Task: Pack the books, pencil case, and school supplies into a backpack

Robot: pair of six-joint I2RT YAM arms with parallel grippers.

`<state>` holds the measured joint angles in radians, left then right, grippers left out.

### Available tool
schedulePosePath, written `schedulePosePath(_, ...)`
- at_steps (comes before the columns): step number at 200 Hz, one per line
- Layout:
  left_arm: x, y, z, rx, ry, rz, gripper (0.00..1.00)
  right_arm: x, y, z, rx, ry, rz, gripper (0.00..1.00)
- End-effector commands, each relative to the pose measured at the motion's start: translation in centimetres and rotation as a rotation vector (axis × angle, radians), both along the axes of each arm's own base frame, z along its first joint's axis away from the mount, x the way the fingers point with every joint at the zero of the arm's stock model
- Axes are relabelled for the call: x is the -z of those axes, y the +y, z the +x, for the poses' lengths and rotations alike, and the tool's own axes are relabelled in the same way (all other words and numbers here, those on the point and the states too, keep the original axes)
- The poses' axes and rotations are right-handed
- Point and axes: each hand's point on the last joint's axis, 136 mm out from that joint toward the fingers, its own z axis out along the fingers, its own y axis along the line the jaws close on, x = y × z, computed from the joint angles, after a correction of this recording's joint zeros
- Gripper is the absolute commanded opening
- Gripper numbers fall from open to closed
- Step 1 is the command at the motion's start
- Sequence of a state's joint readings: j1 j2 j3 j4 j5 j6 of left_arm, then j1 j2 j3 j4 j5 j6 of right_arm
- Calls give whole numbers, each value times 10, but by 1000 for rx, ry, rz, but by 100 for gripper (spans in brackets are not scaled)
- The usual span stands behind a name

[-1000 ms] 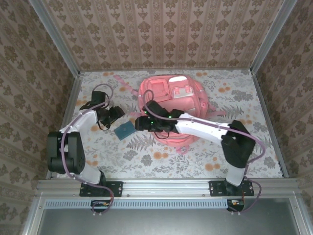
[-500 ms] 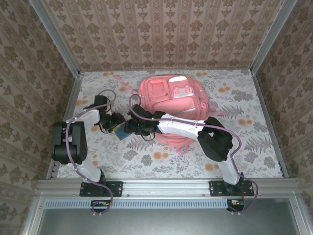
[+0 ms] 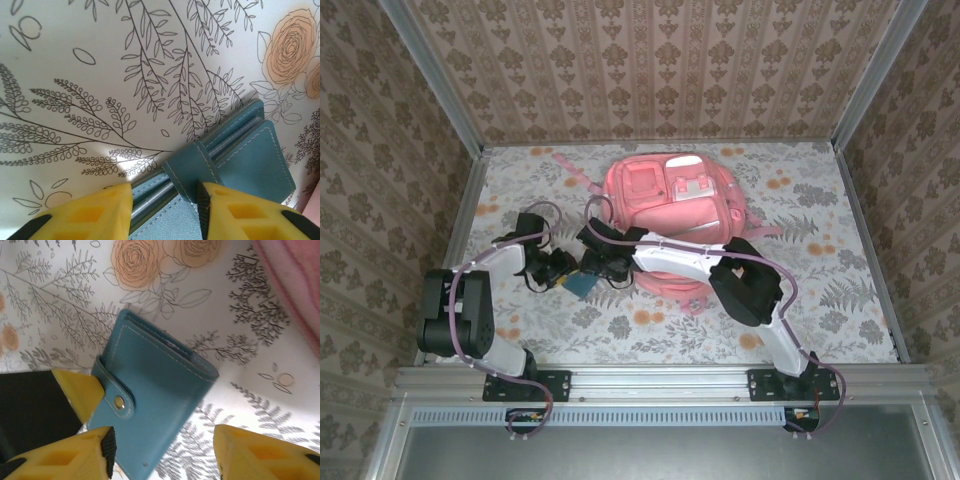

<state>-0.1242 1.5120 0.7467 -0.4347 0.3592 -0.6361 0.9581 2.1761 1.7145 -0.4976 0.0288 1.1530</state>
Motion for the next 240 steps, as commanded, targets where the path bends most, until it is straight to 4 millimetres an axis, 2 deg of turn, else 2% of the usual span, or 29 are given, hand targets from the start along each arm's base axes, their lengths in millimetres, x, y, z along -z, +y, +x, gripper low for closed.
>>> schedulePosePath(1, 8, 4, -15, -13, 52, 26, 35, 14, -2, 0, 20, 54, -34, 51)
schedulePosePath(39, 12, 2, -18, -13, 63, 16, 34, 24, -7, -8, 59, 91, -78, 50)
schedulePosePath(79, 12, -1, -18, -9, 60, 4, 34, 36, 3, -6, 39, 119, -60, 47)
schedulePosePath(99, 12, -2, -19, -4, 60, 2, 34, 34, 10, -3, 16, 103, -60, 45)
schedulePosePath(140, 12, -4, -19, -6, 59, -9, 34, 34, 21, -1, -6, 104, -16, 33)
schedulePosePath(154, 9, -5, -18, -8, 51, -17, 34, 30, 21, 0, -14, 90, -16, 24)
schedulePosePath(176, -5, -3, -13, -3, 22, -11, 43, 11, 15, 7, -22, 24, -37, 12)
schedulePosePath(198, -30, 5, -4, -20, -35, 1, 58, -20, 4, 14, -41, -80, -53, 4)
schedulePosePath(208, -43, 9, 0, -28, -66, 3, 65, -40, -1, 17, -58, -138, -50, 1)
schedulePosePath(240, -87, 20, 13, -47, -178, 25, 78, -95, -35, 18, -93, -312, -99, 0)
